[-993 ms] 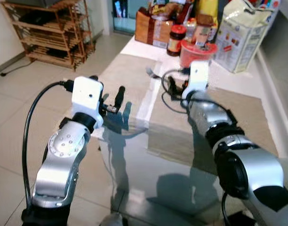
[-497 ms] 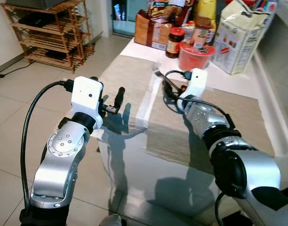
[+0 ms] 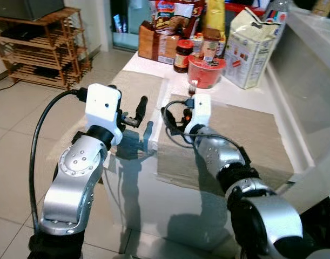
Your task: Setting the table
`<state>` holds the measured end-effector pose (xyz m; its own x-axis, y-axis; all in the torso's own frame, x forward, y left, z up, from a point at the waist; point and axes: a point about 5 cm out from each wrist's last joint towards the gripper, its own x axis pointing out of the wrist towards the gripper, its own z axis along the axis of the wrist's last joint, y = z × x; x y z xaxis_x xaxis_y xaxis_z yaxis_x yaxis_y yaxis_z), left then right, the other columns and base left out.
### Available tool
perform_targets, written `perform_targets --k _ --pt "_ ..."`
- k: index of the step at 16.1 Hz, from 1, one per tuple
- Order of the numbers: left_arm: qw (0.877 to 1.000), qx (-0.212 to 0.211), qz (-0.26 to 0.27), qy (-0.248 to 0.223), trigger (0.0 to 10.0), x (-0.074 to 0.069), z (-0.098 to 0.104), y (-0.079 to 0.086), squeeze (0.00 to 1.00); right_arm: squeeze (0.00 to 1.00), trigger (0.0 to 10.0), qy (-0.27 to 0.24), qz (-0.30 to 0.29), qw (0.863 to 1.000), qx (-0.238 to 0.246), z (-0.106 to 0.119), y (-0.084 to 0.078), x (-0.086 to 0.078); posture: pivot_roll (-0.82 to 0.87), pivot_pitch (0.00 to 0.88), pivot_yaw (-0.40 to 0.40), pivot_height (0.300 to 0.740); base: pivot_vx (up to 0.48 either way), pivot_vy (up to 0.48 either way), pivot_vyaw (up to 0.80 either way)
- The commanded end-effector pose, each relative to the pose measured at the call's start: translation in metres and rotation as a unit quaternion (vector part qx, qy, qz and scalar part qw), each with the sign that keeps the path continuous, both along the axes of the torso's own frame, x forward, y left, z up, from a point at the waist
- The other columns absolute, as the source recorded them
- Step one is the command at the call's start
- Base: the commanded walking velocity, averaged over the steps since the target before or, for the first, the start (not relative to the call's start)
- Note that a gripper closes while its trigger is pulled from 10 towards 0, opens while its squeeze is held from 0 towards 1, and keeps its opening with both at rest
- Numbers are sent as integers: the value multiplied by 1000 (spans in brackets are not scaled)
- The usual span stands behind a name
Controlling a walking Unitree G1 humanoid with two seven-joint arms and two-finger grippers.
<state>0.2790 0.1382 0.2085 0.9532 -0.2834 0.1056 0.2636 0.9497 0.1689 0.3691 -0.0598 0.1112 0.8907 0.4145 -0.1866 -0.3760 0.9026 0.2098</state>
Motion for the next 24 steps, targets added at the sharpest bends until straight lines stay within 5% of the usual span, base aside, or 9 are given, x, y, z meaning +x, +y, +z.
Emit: perform_targets --k 1,11,12,16,17,19,20,22,24 --pt "1000 -2 -3 -8 10000 4 3 -4 0 0 10000 -32 -36 997 -64 -13 -16 -7 253 0 -54 740 0 0 0" --pt "1000 -16 -8 -19 10000 17 2 -12 0 0 10000 -229 -103 963 -97 57 -33 0 210 0 -49 740 0 0 0" --pt "1000 -15 -3 -23 10000 18 4 -11 0 1000 10000 -213 -116 966 -96 58 -37 6 218 0 -54 740 0 0 0" --pt "1000 -8 11 -20 10000 21 0 -6 0 1000 10000 -220 -153 956 -117 59 -54 7 222 0 -51 740 0 0 0" --pt "1000 -8 11 -19 10000 22 -1 -7 0 0 10000 -230 -160 953 -119 61 -58 2 213 0 -46 740 0 0 0" --pt "1000 -5 8 -15 10000 27 -4 -9 0 0 10000 -260 -181 940 -124 64 -76 -17 158 0 -28 740 0 0 0" --pt "1000 -8 -3 -20 0 37 -5 -13 0 0 10000 -280 -194 929 -143 63 -95 -42 124 0 -16 740 0 0 0" --pt "1000 -5 -9 -22 0 56 -2 -16 0 0 4275 -268 -211 928 -148 53 -116 -72 72 0 7 740 0 0 0" --pt "1000 -10 -14 -24 0 79 3 -23 0 0 10000 -241 -196 938 -156 33 -117 -116 11 0 23 740 0 0 0"
